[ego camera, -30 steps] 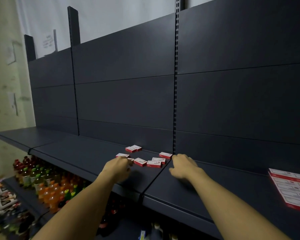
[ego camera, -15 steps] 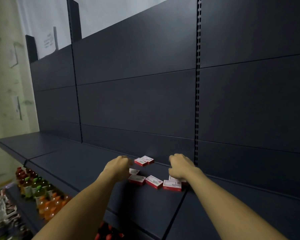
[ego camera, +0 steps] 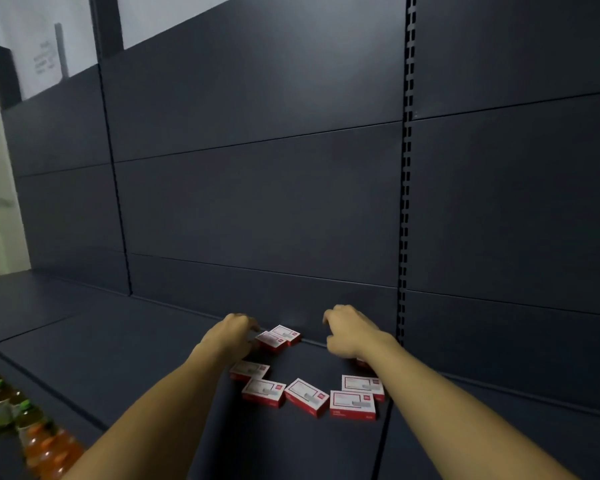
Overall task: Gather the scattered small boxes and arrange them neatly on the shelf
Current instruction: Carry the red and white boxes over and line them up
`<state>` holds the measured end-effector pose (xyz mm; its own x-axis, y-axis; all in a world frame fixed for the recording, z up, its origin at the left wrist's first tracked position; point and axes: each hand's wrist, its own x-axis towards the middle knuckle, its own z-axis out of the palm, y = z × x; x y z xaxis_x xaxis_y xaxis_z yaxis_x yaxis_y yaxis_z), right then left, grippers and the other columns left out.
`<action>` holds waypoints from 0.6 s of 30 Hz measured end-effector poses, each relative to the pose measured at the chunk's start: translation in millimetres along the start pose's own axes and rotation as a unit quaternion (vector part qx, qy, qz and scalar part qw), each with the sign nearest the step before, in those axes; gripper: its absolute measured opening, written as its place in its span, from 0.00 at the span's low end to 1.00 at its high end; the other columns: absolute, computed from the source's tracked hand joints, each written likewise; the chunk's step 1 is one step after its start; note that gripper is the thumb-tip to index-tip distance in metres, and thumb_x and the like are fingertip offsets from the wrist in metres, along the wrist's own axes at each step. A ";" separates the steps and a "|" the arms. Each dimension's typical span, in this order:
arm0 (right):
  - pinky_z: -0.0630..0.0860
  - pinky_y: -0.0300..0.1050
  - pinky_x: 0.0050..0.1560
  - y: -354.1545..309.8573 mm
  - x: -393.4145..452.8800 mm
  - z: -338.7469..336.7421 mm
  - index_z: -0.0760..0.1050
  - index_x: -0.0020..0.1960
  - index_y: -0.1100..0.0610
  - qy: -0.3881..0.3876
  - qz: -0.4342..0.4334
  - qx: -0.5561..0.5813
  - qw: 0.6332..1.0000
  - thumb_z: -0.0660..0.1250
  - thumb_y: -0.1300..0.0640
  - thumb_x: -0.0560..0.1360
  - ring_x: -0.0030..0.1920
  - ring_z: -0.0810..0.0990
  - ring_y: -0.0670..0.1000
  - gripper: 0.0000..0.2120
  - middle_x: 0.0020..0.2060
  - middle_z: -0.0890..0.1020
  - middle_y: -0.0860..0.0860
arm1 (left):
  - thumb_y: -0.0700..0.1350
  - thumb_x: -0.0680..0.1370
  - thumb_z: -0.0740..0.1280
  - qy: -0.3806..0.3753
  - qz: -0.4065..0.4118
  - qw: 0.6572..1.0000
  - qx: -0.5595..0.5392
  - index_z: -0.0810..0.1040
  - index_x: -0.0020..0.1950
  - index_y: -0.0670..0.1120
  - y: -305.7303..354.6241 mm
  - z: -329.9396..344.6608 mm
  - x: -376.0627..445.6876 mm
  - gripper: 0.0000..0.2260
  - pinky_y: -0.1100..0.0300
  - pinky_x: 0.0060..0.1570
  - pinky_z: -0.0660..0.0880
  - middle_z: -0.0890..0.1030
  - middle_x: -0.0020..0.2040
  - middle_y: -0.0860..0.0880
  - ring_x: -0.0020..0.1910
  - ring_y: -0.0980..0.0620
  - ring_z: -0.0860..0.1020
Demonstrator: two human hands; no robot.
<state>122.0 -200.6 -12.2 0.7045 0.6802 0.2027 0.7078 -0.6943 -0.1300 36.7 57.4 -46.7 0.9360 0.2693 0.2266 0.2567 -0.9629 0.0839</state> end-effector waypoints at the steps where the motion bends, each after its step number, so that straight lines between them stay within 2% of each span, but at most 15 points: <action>1: 0.76 0.52 0.60 0.3 2.8 1.2 0.73 0.65 0.58 -0.001 0.003 0.000 1.000 0.65 0.57 0.74 0.61 0.74 0.58 0.19 0.61 0.73 0.55 | 0.47 0.78 0.70 -0.003 0.006 1.000 -0.006 0.78 0.66 0.51 -0.5 2.8 6.7 0.16 0.55 0.59 0.76 0.77 0.65 0.50 0.62 0.49 0.76; 6: 0.76 0.52 0.60 -0.7 11.1 9.2 0.73 0.65 0.59 -0.004 0.025 -0.006 1.000 0.66 0.57 0.74 0.62 0.74 0.58 0.20 0.61 0.73 0.55 | 0.51 0.72 0.77 -0.047 0.036 0.997 -0.050 0.77 0.66 0.50 -4.1 13.3 33.2 0.23 0.58 0.62 0.73 0.78 0.65 0.51 0.63 0.50 0.76; 9: 0.76 0.51 0.58 -3.4 16.7 8.9 0.73 0.65 0.58 0.002 0.049 0.002 0.999 0.65 0.58 0.74 0.60 0.75 0.57 0.20 0.61 0.74 0.55 | 0.50 0.71 0.78 -0.075 0.062 0.993 -0.065 0.75 0.69 0.50 -8.8 18.6 44.1 0.28 0.59 0.64 0.72 0.76 0.67 0.51 0.65 0.51 0.75; 13: 0.77 0.51 0.56 -16.2 25.8 10.1 0.73 0.64 0.58 0.014 0.075 0.007 0.997 0.65 0.59 0.74 0.58 0.76 0.57 0.19 0.60 0.74 0.54 | 0.47 0.72 0.77 -0.081 0.099 0.988 -0.084 0.75 0.67 0.50 -19.1 21.5 55.0 0.24 0.56 0.63 0.74 0.79 0.64 0.51 0.61 0.52 0.77; 18: 0.77 0.50 0.57 -37.6 40.2 21.7 0.73 0.66 0.57 0.006 0.100 -0.005 0.995 0.66 0.59 0.75 0.59 0.77 0.57 0.19 0.61 0.74 0.54 | 0.47 0.75 0.75 -0.089 0.151 0.980 -0.092 0.74 0.71 0.50 -34.1 20.4 59.4 0.25 0.60 0.64 0.71 0.76 0.66 0.51 0.63 0.51 0.75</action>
<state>124.8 -142.1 -20.3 0.8309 0.5248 0.1850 0.5523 -0.8182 -0.1599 88.4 105.7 -55.9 0.9942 -0.0502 0.0954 -0.0699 -0.9738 0.2163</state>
